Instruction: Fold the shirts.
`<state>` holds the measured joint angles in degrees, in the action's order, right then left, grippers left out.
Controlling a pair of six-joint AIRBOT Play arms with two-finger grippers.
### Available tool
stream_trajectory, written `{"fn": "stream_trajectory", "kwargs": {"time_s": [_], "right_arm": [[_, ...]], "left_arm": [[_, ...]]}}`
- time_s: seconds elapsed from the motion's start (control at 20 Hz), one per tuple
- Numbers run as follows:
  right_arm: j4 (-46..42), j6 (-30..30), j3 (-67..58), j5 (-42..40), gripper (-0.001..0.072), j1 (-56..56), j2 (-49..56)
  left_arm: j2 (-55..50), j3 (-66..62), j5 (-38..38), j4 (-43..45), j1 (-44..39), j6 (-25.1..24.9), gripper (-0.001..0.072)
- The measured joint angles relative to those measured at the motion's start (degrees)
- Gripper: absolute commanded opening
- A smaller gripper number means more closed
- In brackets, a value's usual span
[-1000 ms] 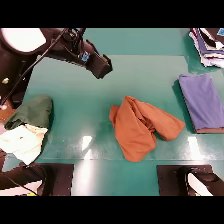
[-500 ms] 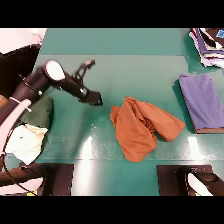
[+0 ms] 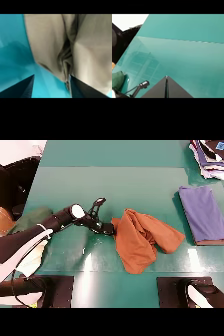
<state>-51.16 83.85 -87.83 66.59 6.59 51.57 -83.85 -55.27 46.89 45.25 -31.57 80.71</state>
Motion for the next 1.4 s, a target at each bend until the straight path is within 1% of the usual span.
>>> {"fn": "stream_trajectory", "kwargs": {"time_s": [0.05,0.1,0.15,0.2,0.3,0.4,0.5,0.65,0.8,0.85,0.9,0.95,1.05,1.2,1.25,1.3,1.35,1.4], "right_arm": [[0.02,-0.02,0.0,0.02,0.0017,0.0,0.0],[0.02,-0.02,0.0,0.02,0.0017,0.0,0.0],[0.02,0.0,0.0,0.02,0.0017,0.0,0.0],[0.04,0.0,0.0,0.02,0.0017,0.0,0.0],[0.04,-0.02,0.0,0.13,0.0017,0.0,0.0],[-0.17,0.0,0.0,0.98,0.0017,0.0,0.0],[-1.86,0.0,0.02,2.99,0.0017,0.0,0.0],[-6.47,0.7,1.97,6.93,0.0017,0.0,0.0],[-10.45,1.31,9.25,9.62,0.0019,-0.09,0.0],[-11.06,1.49,12.7,9.73,0.0129,-0.35,0.0],[-11.65,1.57,16.87,9.73,0.0397,-0.94,0.13],[-12.07,1.62,21.24,9.68,0.0533,-1.9,0.44],[-12.39,1.55,29.38,9.51,0.0531,-4.9,1.79],[-12.17,-0.96,38.73,9.01,0.05,-10.47,5.64],[-11.3,-2.16,41.16,8.46,0.0498,-12.24,7.34],[-10.05,-3.23,43.06,7.93,0.0466,-13.6,9.03],[-8.72,-4.09,44.7,7.08,0.045,-14.53,10.84],[-7.28,-4.87,46.1,6.14,0.045,-15.17,12.83]], "left_arm": [[-0.68,0.13,-0.92,-1.49,-0.44,0.02,0.0458],[-1.25,0.26,-1.79,-2.45,-0.79,0.09,0.029],[-1.68,0.33,-2.38,-2.69,-1.01,0.13,0.01],[-1.99,0.17,-2.95,-2.89,-1.07,0.2,0.0024],[-2.1,-0.74,-2.99,-3.76,-0.44,0.13,0.0023],[-1.38,-2.29,-2.12,-2.89,1.99,0.04,0.0023],[0.52,-4.57,-0.11,-0.42,6.05,0.0,0.0023],[4.63,-9.11,2.8,4.2,14.25,-0.02,0.0023],[7.76,-13.42,5.11,8.24,21.49,-0.09,0.0024],[8.39,-14.51,6.08,9.4,23.26,-0.11,0.0023],[8.85,-15.26,6.84,10.34,24.52,-0.15,0.0024],[9.11,-15.8,7.61,11.54,25.68,-0.2,0.0024],[9.51,-16.5,8.68,13.86,27.08,-0.22,0.0024],[9.77,-17.0,9.92,16.55,27.96,-0.22,0.0024],[9.84,-17.05,10.01,17.14,28.11,-0.22,0.0024],[9.84,-17.09,10.29,17.55,28.26,-0.22,0.0024],[9.88,-17.16,10.29,17.81,28.35,-0.22,0.0024],[9.88,-17.2,10.4,18.01,28.39,-0.22,0.0024]]}}
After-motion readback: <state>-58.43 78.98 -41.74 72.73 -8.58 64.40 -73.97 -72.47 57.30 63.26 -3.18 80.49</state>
